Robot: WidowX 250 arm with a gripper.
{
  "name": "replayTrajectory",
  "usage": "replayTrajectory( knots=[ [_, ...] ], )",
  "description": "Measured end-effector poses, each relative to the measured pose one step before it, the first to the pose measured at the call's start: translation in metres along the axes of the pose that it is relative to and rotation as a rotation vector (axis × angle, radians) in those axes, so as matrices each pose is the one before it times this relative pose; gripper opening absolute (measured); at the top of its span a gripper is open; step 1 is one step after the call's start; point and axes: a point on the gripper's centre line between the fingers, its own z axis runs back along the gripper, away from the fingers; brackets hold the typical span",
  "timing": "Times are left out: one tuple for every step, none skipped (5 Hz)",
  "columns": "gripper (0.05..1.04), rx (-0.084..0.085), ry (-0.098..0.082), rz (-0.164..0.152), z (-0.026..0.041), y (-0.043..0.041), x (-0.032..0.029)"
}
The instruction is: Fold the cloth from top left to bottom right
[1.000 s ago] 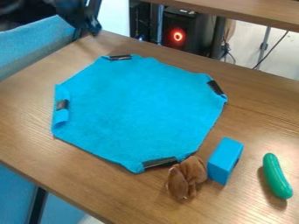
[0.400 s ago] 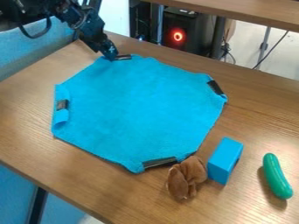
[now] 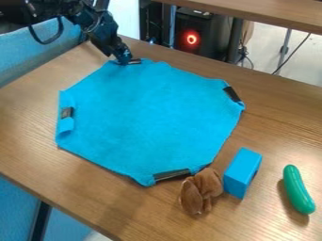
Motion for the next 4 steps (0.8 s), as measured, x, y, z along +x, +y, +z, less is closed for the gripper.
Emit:
replayTrajectory(
  knots=[
    [0.941,0.0027,0.0160,0.0334,-0.00913,-0.00275,-0.00472],
    [0.659,0.0199,-0.0084,0.0321,-0.00013,0.00354,0.00034],
    [0.365,0.0004,-0.0023,0.0138,-0.00204,-0.00109,-0.00334],
    [0.165,-0.0427,0.0011,0.0306,0.00421,0.00007,-0.00410]
  ],
)
